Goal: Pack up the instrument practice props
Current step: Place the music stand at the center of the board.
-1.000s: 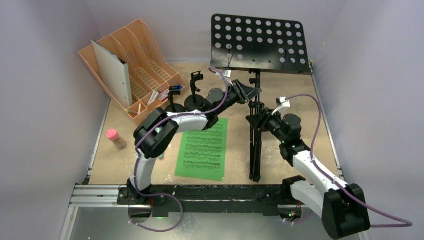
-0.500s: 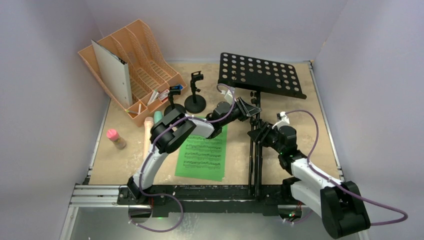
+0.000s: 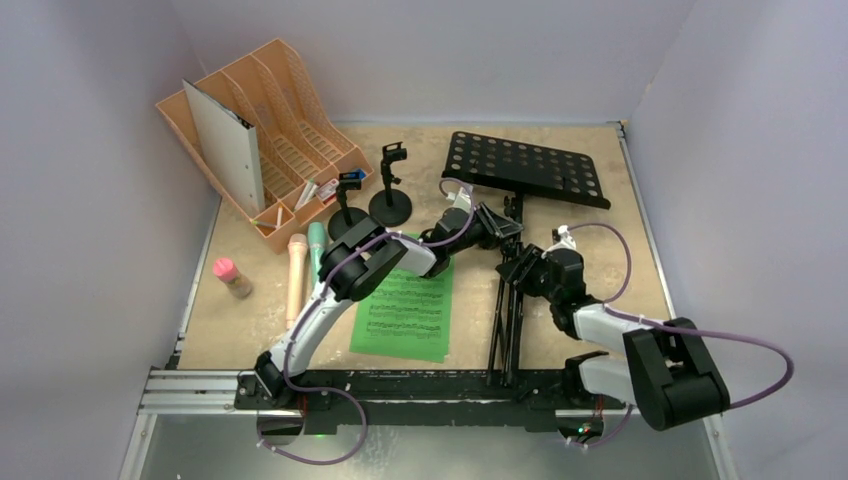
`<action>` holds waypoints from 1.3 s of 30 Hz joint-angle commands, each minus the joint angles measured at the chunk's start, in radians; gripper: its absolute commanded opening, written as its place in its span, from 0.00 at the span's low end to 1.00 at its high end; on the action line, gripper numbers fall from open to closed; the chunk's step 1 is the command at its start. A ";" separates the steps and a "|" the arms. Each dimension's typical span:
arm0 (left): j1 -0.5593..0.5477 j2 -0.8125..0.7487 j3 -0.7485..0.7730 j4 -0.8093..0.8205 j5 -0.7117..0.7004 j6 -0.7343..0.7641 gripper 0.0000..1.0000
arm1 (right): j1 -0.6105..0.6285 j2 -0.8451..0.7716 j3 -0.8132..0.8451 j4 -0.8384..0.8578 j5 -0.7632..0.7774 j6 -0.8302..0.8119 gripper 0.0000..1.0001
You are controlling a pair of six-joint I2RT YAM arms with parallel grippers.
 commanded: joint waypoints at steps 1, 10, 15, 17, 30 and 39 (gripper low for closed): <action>0.018 0.018 0.066 0.080 0.006 -0.048 0.24 | -0.016 0.014 0.101 0.263 0.180 -0.012 0.00; 0.027 0.002 0.047 0.052 0.001 -0.114 0.44 | -0.026 0.106 0.165 0.254 0.209 -0.027 0.00; 0.028 -0.060 -0.032 0.052 -0.014 -0.150 0.47 | -0.026 0.121 0.174 0.250 0.221 -0.041 0.00; 0.028 -0.093 -0.070 0.063 -0.021 -0.149 0.47 | -0.027 0.130 0.179 0.242 0.223 -0.055 0.02; 0.047 -0.483 -0.260 -0.100 -0.043 0.245 0.49 | -0.028 0.086 0.165 0.149 0.228 -0.101 0.51; 0.075 -0.858 -0.353 -0.417 -0.197 0.610 0.55 | -0.027 -0.050 0.153 0.017 0.281 -0.122 0.79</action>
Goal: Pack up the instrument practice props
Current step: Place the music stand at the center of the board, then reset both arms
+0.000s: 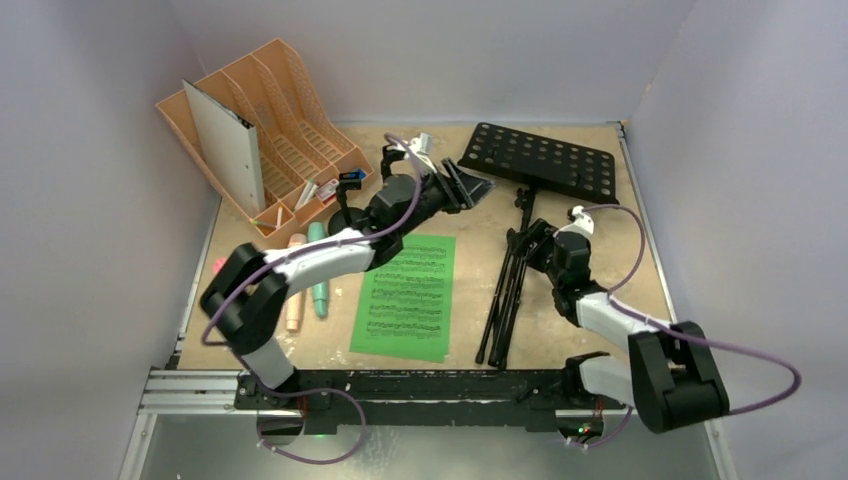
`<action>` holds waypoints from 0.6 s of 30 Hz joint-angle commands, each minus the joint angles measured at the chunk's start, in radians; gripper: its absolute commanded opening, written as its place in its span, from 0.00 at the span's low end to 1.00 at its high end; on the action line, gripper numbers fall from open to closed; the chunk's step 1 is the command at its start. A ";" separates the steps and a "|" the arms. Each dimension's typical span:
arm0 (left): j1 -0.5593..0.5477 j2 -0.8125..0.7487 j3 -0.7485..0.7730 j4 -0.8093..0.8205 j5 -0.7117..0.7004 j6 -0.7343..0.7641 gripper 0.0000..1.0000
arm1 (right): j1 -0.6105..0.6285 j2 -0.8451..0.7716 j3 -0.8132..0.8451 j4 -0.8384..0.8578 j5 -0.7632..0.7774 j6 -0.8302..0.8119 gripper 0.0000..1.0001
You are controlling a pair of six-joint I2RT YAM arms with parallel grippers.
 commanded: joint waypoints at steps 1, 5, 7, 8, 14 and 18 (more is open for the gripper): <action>0.036 -0.171 -0.066 -0.188 -0.118 0.224 0.55 | 0.001 -0.099 0.032 0.022 0.071 -0.034 0.82; 0.059 -0.350 -0.147 -0.300 -0.227 0.288 0.58 | 0.001 -0.198 0.041 -0.076 0.092 -0.043 0.92; 0.061 -0.445 -0.179 -0.372 -0.290 0.329 0.62 | 0.001 -0.271 0.055 -0.142 0.110 -0.056 0.96; 0.062 -0.494 -0.194 -0.408 -0.321 0.359 0.64 | 0.001 -0.315 0.067 -0.182 0.119 -0.063 0.97; 0.064 -0.797 -0.227 -0.661 -0.497 0.482 0.76 | 0.001 -0.599 0.199 -0.413 0.184 -0.128 0.99; 0.063 -1.002 -0.248 -0.797 -0.633 0.594 0.83 | 0.002 -0.719 0.309 -0.513 0.199 -0.195 0.99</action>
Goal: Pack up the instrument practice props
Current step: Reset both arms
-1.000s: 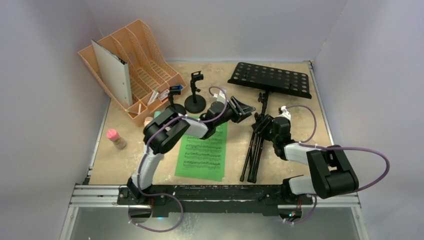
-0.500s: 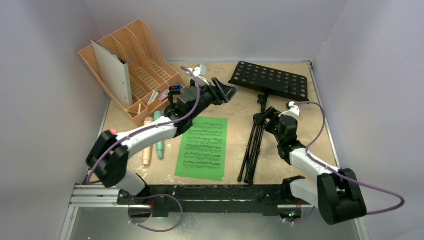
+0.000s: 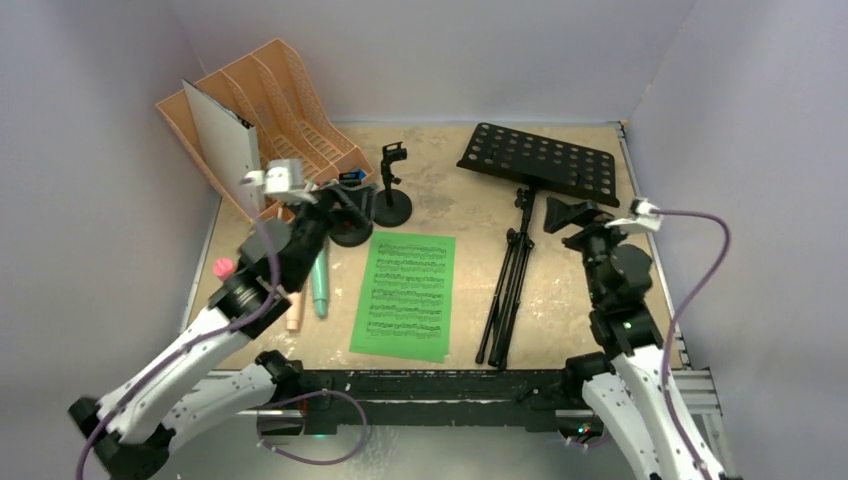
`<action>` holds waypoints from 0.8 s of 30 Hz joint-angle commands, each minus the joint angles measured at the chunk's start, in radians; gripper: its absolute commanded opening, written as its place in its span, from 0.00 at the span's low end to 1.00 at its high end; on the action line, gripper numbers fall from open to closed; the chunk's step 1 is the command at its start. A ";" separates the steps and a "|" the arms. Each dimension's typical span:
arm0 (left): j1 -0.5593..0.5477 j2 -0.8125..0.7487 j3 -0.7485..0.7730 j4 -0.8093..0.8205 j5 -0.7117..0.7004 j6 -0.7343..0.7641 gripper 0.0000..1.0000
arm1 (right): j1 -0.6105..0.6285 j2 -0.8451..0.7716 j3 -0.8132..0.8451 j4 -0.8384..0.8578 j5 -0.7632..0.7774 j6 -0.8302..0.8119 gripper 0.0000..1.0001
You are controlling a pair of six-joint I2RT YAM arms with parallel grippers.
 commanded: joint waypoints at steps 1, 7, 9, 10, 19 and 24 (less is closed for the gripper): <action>0.002 -0.209 -0.027 -0.201 -0.224 0.194 0.84 | 0.001 -0.116 0.151 -0.162 0.067 -0.101 0.99; 0.000 -0.422 -0.038 -0.298 -0.416 0.399 0.90 | 0.001 -0.200 0.292 -0.274 0.133 -0.202 0.99; 0.001 -0.468 -0.043 -0.308 -0.444 0.444 0.91 | 0.000 -0.224 0.316 -0.275 0.153 -0.234 0.99; 0.000 -0.487 -0.045 -0.312 -0.459 0.455 0.91 | 0.001 -0.235 0.326 -0.268 0.166 -0.247 0.99; 0.002 -0.651 -0.136 -0.234 -0.445 0.440 0.94 | 0.001 -0.366 0.265 -0.169 0.283 -0.285 0.99; 0.002 -0.744 -0.180 -0.206 -0.444 0.478 0.95 | 0.001 -0.410 0.198 -0.076 0.257 -0.307 0.99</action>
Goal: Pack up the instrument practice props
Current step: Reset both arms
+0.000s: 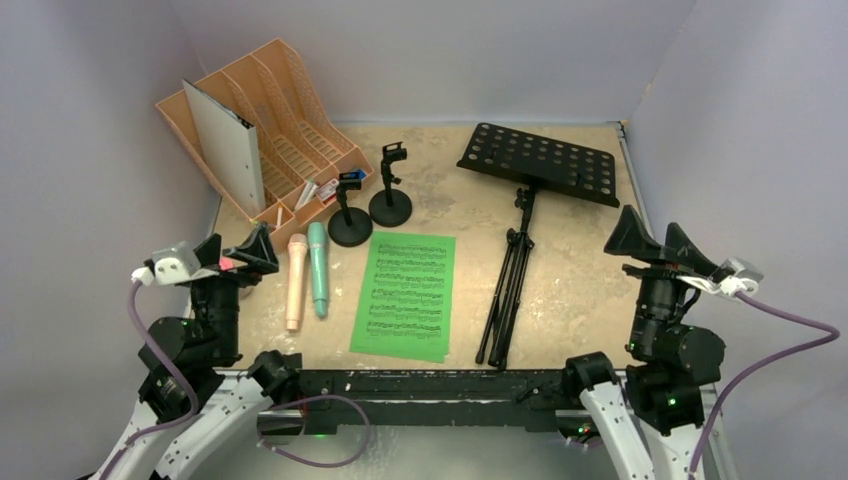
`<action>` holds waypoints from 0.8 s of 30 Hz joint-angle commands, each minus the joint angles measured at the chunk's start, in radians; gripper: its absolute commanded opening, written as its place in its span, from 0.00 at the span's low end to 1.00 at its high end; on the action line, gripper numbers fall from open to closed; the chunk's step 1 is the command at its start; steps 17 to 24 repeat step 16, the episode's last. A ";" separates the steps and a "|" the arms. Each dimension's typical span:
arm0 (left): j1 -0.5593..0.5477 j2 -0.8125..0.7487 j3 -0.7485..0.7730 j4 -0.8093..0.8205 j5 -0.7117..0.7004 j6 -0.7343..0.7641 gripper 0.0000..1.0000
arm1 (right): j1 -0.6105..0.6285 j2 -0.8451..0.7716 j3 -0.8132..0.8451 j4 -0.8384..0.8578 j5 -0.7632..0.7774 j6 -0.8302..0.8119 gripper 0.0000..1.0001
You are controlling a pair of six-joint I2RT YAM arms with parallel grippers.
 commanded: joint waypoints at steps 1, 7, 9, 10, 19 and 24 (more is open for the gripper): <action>0.002 -0.071 -0.047 0.070 0.005 0.059 0.96 | 0.001 -0.017 -0.057 0.121 0.023 -0.022 0.99; 0.005 -0.085 -0.070 0.056 0.002 0.052 0.97 | 0.003 0.006 -0.077 0.155 0.007 0.005 0.99; 0.010 -0.079 -0.072 0.057 0.000 0.052 0.97 | 0.002 -0.001 -0.078 0.155 -0.007 -0.014 0.99; 0.012 -0.077 -0.073 0.059 0.000 0.052 0.97 | 0.002 -0.007 -0.078 0.152 -0.023 -0.026 0.99; 0.028 -0.064 -0.087 0.079 0.017 0.055 0.98 | 0.003 -0.004 -0.072 0.133 -0.019 -0.034 0.99; 0.028 -0.064 -0.087 0.079 0.017 0.055 0.98 | 0.003 -0.004 -0.072 0.133 -0.019 -0.034 0.99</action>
